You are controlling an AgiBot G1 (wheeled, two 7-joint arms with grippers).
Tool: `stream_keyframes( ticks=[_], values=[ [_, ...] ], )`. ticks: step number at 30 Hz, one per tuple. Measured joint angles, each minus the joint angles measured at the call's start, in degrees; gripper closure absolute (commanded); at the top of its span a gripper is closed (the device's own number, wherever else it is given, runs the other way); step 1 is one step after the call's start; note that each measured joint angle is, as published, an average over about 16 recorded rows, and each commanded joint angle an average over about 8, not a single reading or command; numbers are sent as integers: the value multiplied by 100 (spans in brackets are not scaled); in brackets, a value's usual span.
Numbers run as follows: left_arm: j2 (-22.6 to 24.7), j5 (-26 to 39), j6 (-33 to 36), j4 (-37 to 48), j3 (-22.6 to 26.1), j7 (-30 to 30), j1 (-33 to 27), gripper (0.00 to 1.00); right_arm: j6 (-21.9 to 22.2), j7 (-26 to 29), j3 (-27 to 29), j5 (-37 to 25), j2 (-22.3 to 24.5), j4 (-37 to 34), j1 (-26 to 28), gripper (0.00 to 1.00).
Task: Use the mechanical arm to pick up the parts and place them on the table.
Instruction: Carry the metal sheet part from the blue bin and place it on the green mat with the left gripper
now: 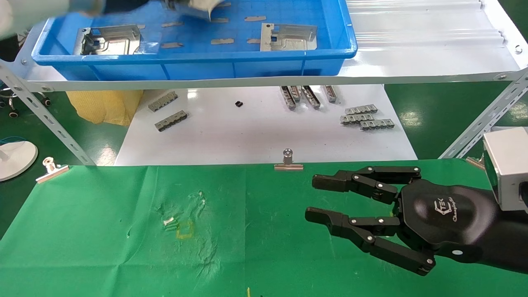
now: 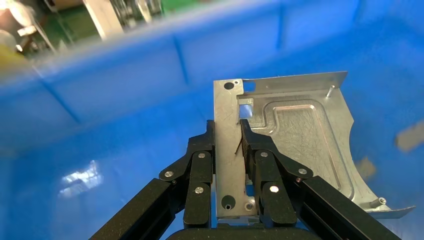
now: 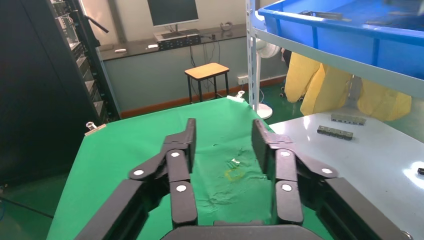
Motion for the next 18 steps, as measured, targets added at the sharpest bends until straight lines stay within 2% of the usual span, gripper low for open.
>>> stream_keyframes(
  ticks=[7,18],
  values=[
    [-541,-499,1127,-386,-279,702,-24,100,0,0,0,0,0,0,0,0],
    [-1681,-1450,3493,-860,-818,2612,289,100,0,0,0,0,0,0,0,0]
  ],
)
